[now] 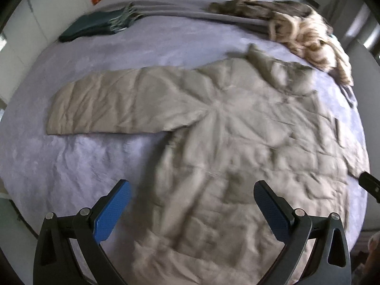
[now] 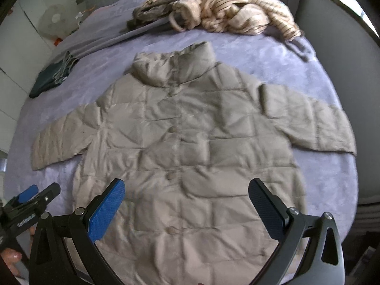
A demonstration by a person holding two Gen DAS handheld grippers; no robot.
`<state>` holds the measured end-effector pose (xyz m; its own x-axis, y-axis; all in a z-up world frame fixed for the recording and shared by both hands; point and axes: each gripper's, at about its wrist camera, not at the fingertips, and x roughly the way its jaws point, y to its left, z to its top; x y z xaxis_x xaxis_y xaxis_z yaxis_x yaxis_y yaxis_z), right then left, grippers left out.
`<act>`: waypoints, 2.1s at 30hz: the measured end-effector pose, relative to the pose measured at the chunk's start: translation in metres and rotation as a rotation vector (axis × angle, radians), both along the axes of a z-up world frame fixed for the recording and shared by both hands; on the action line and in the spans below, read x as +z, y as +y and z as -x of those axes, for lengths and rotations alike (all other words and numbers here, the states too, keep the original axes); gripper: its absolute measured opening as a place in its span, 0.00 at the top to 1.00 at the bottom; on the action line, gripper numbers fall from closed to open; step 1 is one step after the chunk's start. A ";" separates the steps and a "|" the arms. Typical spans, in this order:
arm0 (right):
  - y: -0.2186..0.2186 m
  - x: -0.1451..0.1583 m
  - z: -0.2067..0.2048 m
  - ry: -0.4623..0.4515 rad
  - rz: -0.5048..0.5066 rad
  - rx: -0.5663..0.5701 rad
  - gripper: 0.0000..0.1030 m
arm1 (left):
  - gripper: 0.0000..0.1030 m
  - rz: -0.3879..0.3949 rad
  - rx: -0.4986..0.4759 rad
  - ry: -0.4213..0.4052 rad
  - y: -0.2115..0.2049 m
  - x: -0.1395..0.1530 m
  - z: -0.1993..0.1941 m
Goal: Fold large clothes
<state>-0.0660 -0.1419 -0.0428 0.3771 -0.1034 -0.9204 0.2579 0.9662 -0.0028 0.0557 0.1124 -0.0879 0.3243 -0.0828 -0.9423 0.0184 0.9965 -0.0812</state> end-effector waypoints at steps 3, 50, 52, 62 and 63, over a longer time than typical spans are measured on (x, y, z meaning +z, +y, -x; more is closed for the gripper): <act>0.021 -0.021 -0.011 -0.028 -0.036 0.023 0.00 | 0.00 0.070 0.062 0.034 0.041 -0.030 -0.020; 0.127 -0.224 -0.174 0.073 -0.729 0.169 0.92 | 0.88 0.451 -0.217 -0.383 -0.017 0.025 -0.125; 0.097 -0.209 -0.158 0.050 -0.698 0.146 0.92 | 0.88 0.433 -0.278 -0.353 -0.061 0.015 -0.125; -0.060 -0.159 -0.088 -0.069 -0.481 -0.053 0.91 | 0.88 0.093 -0.503 -0.180 -0.208 -0.088 -0.093; -0.065 -0.160 -0.087 -0.069 -0.482 -0.061 0.91 | 0.81 0.073 -0.503 -0.175 -0.207 -0.095 -0.090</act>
<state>0.0208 -0.2068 -0.2023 0.4454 0.3042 -0.8421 0.2980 0.8365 0.4598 0.1453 -0.0943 -0.1832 0.3797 -0.3316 -0.8636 0.5118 0.8530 -0.1026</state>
